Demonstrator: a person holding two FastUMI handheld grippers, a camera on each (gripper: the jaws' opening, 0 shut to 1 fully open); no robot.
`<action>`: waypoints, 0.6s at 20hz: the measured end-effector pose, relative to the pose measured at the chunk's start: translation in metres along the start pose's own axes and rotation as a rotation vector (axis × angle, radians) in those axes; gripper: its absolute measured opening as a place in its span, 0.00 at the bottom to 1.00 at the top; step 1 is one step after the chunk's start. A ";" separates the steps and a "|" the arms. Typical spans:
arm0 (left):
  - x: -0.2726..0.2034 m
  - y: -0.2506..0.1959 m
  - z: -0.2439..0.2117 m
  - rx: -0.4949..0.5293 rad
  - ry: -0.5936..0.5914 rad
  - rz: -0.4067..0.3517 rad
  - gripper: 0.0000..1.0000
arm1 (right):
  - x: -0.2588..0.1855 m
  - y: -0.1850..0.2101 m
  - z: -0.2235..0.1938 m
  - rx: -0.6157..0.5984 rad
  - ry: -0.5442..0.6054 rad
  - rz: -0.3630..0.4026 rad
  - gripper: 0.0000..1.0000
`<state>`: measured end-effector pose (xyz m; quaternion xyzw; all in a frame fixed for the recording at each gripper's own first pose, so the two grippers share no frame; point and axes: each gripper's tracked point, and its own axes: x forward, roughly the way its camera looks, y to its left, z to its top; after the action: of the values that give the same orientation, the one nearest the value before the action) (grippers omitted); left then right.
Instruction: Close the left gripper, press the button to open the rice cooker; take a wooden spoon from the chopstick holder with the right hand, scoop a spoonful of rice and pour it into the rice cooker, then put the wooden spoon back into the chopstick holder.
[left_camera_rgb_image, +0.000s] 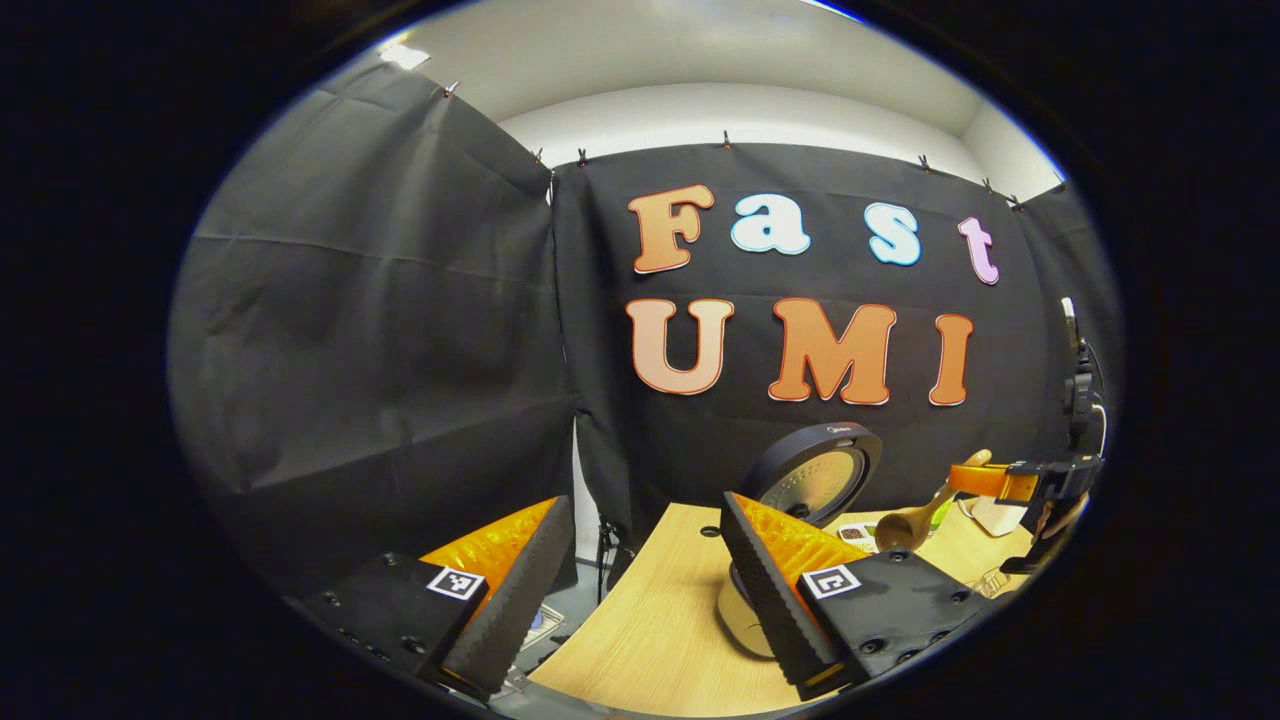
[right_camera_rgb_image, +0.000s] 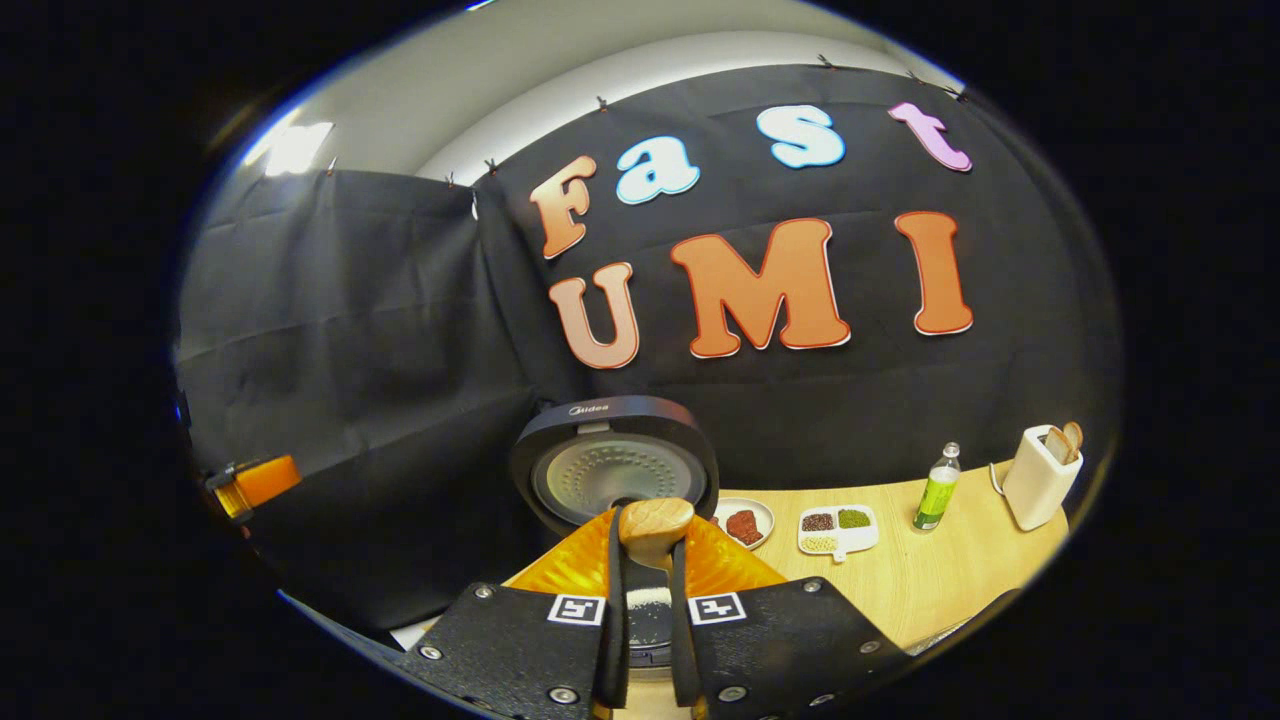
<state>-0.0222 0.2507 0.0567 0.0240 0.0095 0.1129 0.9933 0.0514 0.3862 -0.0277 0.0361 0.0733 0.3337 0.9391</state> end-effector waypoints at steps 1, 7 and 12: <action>0.000 -0.001 0.001 0.001 -0.002 -0.001 0.99 | -0.007 -0.007 0.005 0.018 -0.005 -0.008 0.16; 0.000 -0.009 -0.001 -0.005 0.001 -0.018 0.97 | -0.063 -0.060 0.021 0.072 -0.022 -0.087 0.17; 0.001 -0.020 -0.004 -0.012 0.011 -0.043 0.97 | -0.112 -0.107 0.029 0.084 -0.049 -0.177 0.16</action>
<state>-0.0165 0.2318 0.0512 0.0171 0.0150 0.0917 0.9955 0.0366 0.2319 0.0013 0.0771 0.0672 0.2453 0.9640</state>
